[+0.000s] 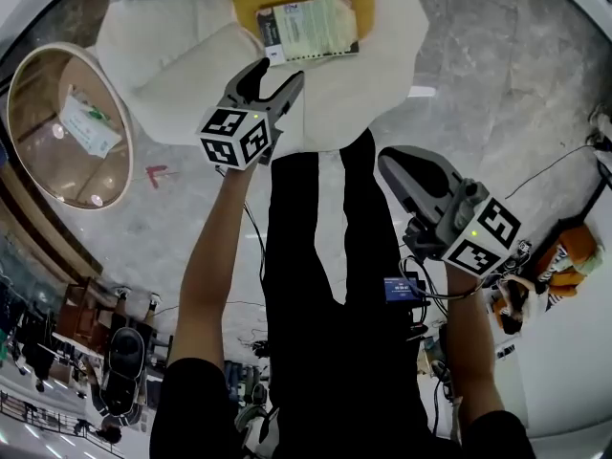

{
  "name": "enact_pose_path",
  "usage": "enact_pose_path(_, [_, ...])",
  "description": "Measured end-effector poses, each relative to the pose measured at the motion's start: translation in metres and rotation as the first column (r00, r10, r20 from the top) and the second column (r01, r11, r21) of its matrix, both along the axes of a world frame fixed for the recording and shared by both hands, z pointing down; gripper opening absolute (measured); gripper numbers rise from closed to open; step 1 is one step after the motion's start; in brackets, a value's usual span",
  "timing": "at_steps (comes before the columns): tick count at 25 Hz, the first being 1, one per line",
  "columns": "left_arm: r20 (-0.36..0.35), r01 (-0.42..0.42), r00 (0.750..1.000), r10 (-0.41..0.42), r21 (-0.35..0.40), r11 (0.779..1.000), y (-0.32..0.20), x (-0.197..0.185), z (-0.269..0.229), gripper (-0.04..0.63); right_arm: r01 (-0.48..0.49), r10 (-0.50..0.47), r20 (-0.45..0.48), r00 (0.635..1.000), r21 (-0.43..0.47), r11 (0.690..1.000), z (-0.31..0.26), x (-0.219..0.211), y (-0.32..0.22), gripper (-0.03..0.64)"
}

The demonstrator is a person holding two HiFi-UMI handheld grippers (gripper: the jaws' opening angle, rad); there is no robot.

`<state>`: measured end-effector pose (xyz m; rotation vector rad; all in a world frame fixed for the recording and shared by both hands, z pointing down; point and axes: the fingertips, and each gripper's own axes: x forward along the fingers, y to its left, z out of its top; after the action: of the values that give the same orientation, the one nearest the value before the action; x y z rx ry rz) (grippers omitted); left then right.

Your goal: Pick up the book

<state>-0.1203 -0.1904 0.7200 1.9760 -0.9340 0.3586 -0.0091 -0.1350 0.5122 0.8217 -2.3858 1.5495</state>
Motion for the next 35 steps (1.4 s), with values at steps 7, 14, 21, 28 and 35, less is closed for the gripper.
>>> enact_pose_path(7, [0.007, 0.04, 0.999, -0.04, -0.053, 0.998, 0.003, -0.012, 0.064, 0.32, 0.025, -0.025, -0.008, 1.0, -0.01, 1.0, 0.027, -0.004, -0.004, 0.018])
enact_pose_path(14, [-0.001, 0.083, 0.996, -0.084, -0.103, 0.991, 0.0, -0.028, 0.115, 0.349, 0.036, -0.036, -0.005, 0.999, -0.049, 0.998, 0.049, -0.009, 0.004, 0.018])
enact_pose_path(21, [-0.013, 0.088, 0.996, -0.092, -0.16, 0.983, 0.001, -0.03, 0.157, 0.361, 0.043, -0.043, 0.001, 0.999, -0.07, 0.997, 0.068, -0.015, 0.0, 0.018])
enact_pose_path(28, [-0.033, 0.081, 0.995, -0.09, -0.224, 0.971, -0.001, -0.032, 0.195, 0.398, 0.047, -0.046, 0.011, 0.999, -0.078, 0.996, 0.081, -0.022, -0.006, 0.018])
enact_pose_path(35, [-0.07, 0.073, 0.993, -0.098, -0.289, 0.955, 0.001, -0.033, 0.223, 0.434, 0.05, -0.048, 0.034, 0.998, -0.064, 0.997, 0.088, -0.027, -0.012, 0.018])
